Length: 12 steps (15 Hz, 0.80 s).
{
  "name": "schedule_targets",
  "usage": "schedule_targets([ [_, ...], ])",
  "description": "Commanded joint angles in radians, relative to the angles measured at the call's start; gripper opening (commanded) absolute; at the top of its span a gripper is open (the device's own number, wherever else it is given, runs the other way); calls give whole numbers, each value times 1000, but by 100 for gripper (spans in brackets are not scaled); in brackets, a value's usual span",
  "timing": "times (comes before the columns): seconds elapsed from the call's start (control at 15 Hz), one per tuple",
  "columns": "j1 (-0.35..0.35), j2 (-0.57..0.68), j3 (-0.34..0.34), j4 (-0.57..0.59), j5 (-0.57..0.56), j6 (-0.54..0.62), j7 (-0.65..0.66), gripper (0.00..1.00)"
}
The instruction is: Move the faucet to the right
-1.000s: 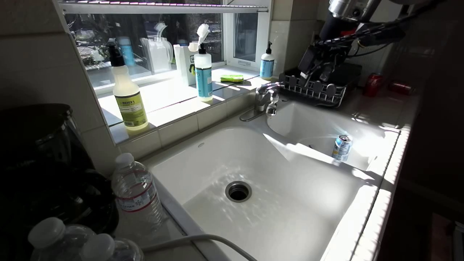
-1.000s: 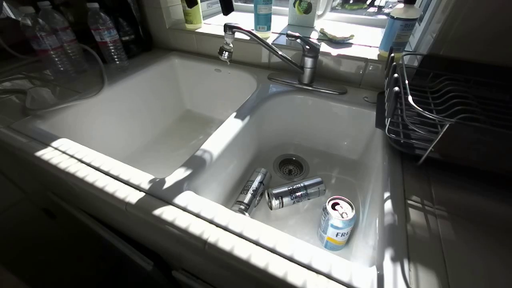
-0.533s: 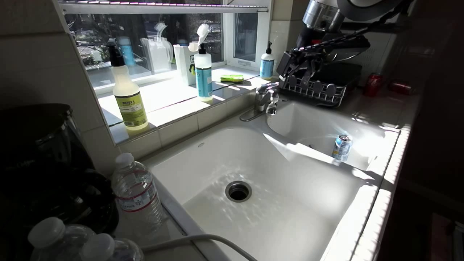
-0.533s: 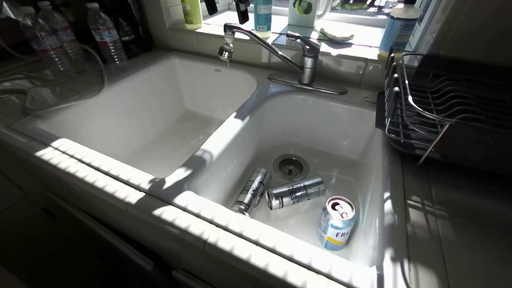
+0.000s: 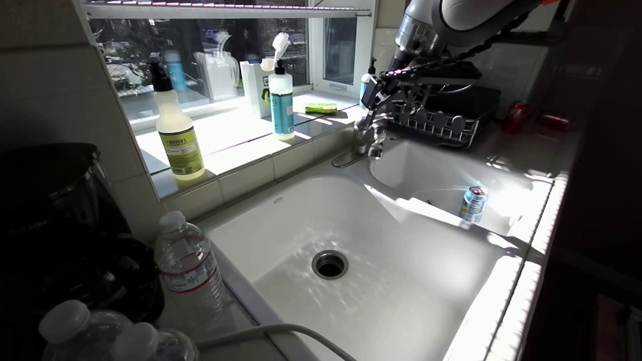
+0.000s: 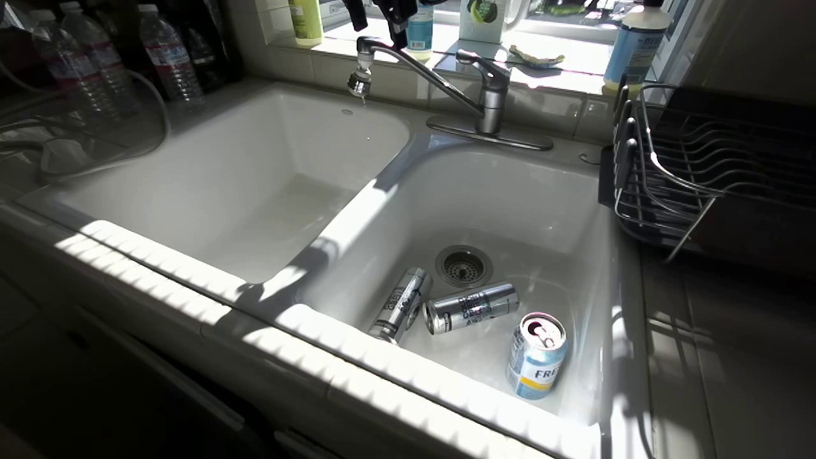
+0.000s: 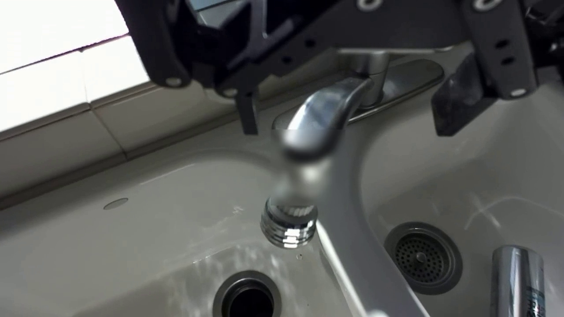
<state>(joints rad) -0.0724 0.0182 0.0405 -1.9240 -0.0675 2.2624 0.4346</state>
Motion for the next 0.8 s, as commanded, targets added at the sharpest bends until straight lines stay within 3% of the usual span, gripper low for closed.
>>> schedule_targets([
  [0.0, 32, 41, -22, 32, -28, 2, 103, 100],
  [0.73, 55, 25, -38, 27, -11, -80, 324, 100],
])
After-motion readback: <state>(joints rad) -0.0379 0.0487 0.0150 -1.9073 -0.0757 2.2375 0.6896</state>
